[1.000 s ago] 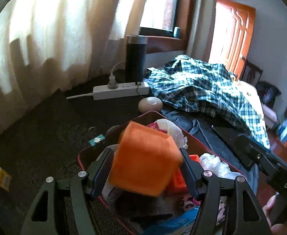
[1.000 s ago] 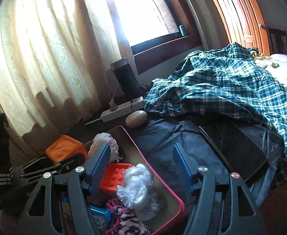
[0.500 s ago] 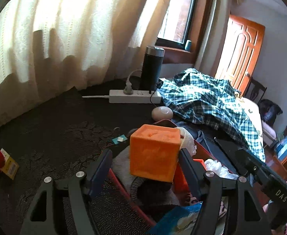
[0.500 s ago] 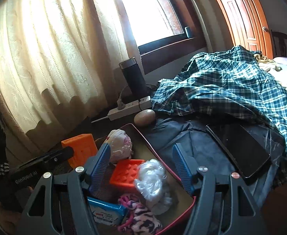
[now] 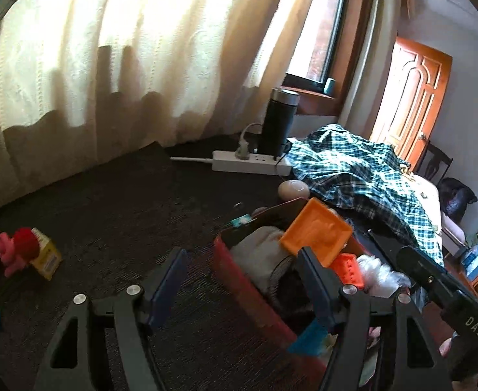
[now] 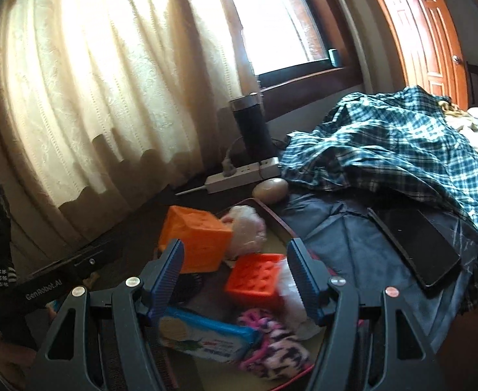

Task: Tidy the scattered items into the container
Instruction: 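Move both grippers back toward the blue snack packet and red pompom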

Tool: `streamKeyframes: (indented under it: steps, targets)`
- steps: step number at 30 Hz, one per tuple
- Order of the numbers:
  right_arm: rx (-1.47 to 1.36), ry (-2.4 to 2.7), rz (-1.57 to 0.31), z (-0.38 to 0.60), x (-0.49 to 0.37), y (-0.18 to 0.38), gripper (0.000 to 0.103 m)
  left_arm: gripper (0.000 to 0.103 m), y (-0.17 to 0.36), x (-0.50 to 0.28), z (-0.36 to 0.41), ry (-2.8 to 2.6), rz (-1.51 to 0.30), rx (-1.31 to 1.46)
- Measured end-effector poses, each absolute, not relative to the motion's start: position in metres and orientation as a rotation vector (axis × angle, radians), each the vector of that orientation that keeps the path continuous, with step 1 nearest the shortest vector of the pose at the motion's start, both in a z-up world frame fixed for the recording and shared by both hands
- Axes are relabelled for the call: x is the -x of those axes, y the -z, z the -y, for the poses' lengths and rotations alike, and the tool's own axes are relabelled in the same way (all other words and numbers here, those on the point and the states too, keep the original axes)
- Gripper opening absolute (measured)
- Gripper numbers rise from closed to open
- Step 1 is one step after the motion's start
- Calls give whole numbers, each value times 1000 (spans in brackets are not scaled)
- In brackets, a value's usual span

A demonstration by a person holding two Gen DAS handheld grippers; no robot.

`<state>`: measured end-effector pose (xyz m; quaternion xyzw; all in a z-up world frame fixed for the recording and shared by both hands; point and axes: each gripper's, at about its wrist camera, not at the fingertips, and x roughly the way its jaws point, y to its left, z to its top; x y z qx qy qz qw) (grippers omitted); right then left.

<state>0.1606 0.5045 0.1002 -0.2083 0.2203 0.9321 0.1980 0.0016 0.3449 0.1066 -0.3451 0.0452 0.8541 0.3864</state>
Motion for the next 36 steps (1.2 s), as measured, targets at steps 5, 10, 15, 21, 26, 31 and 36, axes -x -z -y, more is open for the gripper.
streamKeyframes:
  steps: [5,10,15,21,26,31,36]
  targets:
    - [641,-2686,-569,-469,-140,-102,70,79,-101,6,-306,-2243,-107,911]
    - [720,-2777,-495,-424,-112,-102,70,83,-95,21,-247,-2356,-66,951]
    - [790,-2863,-402,-379,-83,-103,75,83,-85,42,-176,-2486,-8,1009]
    - [927,-2922,-372,-336,-44,-91,76,83,-66,70,-90,-2656,55,1113]
    - [1018,-2939,-339,-309,-23,-80,76,84,-47,89,-43,-2696,140,1193]
    - [1089,-2931,-318,-294,-6,-67,76,84,-27,99,-35,-2663,157,1199]
    - [1136,-2918,-337,-292,6,-55,76,84,-16,107,-47,-2679,1,1147]
